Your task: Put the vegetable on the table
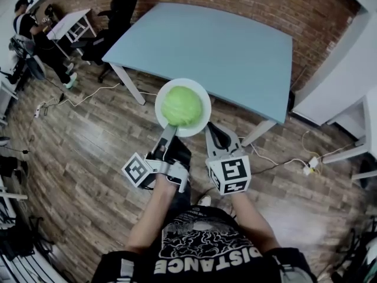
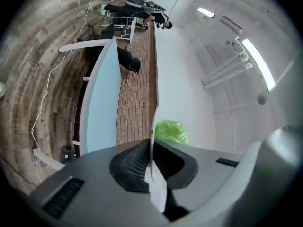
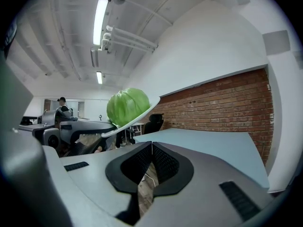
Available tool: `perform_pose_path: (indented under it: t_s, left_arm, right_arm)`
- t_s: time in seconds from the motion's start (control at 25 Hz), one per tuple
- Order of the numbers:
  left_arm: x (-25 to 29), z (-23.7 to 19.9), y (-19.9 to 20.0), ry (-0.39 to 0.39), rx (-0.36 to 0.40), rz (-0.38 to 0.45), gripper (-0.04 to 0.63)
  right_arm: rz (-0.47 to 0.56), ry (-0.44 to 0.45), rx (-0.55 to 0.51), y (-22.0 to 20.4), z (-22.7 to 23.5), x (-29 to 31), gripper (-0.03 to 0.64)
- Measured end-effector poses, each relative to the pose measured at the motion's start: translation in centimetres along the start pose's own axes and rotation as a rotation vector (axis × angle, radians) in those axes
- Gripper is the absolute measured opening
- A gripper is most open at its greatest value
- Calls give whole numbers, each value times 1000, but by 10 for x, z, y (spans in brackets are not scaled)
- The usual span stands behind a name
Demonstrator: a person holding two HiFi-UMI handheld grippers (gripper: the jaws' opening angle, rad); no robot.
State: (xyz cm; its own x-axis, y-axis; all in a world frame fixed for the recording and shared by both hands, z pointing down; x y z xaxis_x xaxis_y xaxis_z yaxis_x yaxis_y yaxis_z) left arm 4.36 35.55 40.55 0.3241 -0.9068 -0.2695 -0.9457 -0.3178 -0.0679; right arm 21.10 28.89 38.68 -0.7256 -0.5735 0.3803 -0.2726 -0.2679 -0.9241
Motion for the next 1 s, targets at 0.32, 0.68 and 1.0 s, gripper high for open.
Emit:
perform_pose_path:
  t_s: [0.32, 0.68, 1.0]
  left_arm:
    - [27, -21, 39, 10, -23, -10, 14]
    - [67, -41, 95, 8, -46, -17, 14]
    - [95, -53, 144, 20, -72, -34, 14]
  right_arm:
    - [-18, -13, 10, 12, 15, 46, 9]
    - [-35, -30, 10, 36, 34, 107, 9]
    - [-60, -51, -5, 62, 43, 159, 9]
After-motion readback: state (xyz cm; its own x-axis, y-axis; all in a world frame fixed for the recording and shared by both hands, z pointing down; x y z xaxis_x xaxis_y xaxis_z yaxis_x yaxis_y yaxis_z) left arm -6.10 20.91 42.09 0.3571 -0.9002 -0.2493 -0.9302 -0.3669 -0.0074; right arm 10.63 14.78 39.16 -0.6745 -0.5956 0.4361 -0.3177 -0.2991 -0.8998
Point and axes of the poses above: the fingertips, and each gripper's own axes: x forward along the fingers, z to its right, y out of its top, the point moved 8 cm from there along -x, backward along the fingers, and after that the axes turned 15 degrees about -z, right-handed, at the moved point
